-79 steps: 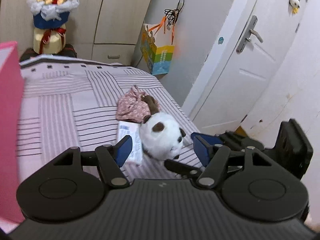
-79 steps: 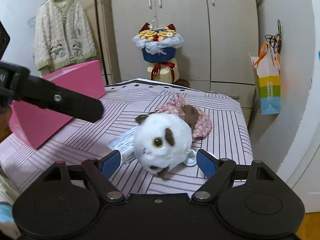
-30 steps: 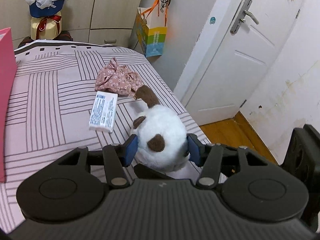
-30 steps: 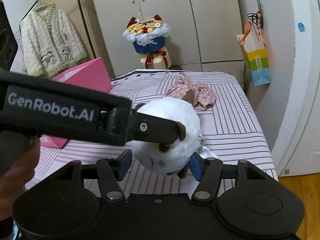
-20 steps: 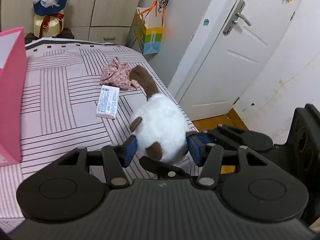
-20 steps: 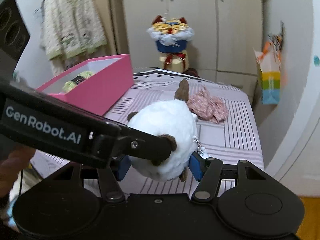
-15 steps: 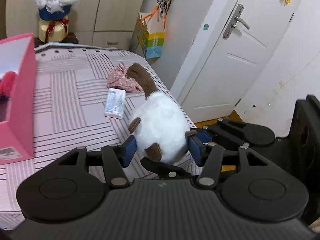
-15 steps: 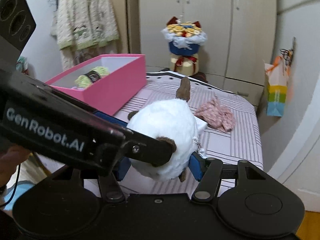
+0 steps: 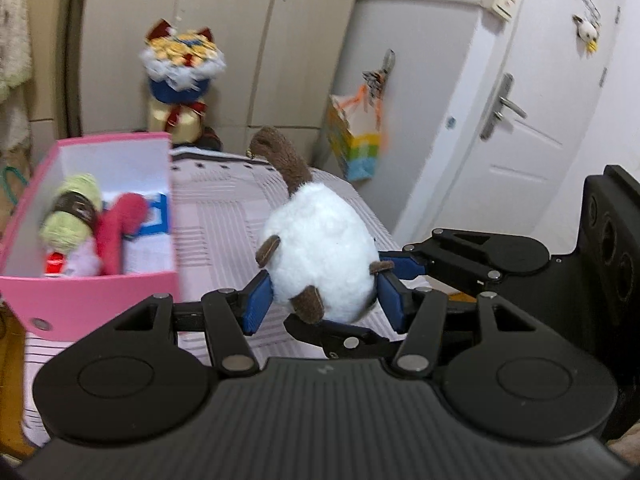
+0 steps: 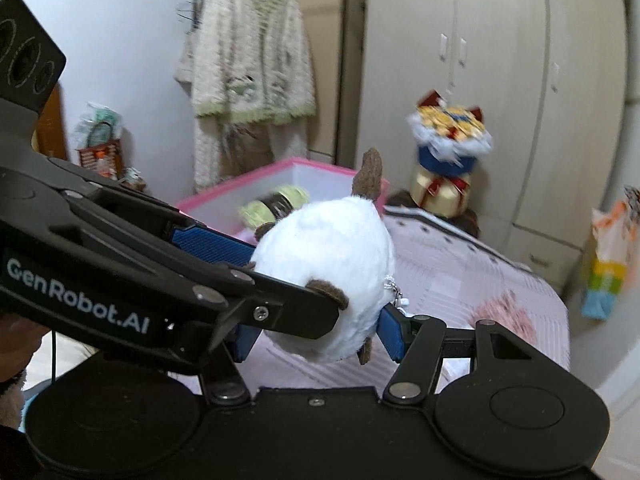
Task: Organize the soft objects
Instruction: 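Carry the panda plush into the shoebox and open the left tool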
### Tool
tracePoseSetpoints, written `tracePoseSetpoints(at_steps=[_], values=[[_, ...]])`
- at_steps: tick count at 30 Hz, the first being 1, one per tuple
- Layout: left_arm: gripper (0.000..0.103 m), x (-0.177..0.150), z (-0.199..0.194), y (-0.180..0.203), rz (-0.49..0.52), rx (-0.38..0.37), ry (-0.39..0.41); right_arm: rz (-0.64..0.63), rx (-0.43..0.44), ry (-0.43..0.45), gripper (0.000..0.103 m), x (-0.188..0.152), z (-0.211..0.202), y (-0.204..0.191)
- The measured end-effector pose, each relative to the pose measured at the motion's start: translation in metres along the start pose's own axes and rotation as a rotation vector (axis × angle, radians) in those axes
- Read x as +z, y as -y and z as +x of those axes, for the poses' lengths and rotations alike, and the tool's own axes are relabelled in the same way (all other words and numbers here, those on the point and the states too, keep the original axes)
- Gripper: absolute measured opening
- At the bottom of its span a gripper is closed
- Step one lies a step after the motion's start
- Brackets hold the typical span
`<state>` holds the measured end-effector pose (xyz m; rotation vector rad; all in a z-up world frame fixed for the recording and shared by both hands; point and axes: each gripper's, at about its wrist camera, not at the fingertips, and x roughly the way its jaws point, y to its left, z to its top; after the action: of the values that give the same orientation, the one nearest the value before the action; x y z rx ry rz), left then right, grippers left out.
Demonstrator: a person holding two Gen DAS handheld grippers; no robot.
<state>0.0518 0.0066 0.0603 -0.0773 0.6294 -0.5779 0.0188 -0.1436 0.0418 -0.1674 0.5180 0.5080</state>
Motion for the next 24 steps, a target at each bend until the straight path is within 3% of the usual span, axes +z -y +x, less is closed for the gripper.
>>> tracePoseSetpoints(at_steps=[10, 18, 24], values=[[0.056, 0.018, -0.014, -0.064, -0.069, 0.107, 0.056, 0.034, 0.163, 0.058, 0.067, 0.035, 0.059, -0.013], [0.056, 0.034, 0.013, -0.120, -0.150, 0.118, 0.044, 0.014, 0.159, 0.057, 0.067, 0.054, 0.115, -0.018], [0.056, 0.041, 0.048, -0.156, -0.220, 0.120, 0.005, 0.058, 0.173, 0.001, 0.067, 0.059, 0.160, -0.008]])
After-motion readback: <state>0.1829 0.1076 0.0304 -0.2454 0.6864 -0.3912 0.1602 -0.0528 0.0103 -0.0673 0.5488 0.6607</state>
